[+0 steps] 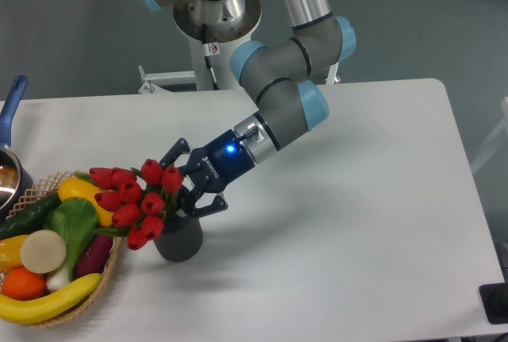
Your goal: Insert the flowers into the vase
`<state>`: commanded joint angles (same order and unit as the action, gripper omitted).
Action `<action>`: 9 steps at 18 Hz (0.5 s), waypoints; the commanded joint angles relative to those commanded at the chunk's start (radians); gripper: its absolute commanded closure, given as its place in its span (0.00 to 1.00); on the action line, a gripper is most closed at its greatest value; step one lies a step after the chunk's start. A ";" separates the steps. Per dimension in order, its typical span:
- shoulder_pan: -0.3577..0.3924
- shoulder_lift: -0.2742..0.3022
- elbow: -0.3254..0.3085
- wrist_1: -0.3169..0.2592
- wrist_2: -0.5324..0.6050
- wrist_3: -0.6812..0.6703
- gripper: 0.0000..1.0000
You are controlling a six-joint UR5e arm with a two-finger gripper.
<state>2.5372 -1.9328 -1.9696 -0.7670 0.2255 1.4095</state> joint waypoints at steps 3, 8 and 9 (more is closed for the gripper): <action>0.024 0.003 -0.005 0.000 0.002 0.020 0.00; 0.092 0.087 -0.025 -0.002 0.116 0.066 0.00; 0.110 0.119 -0.026 -0.002 0.162 0.068 0.00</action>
<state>2.6475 -1.8135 -1.9957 -0.7685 0.3876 1.4772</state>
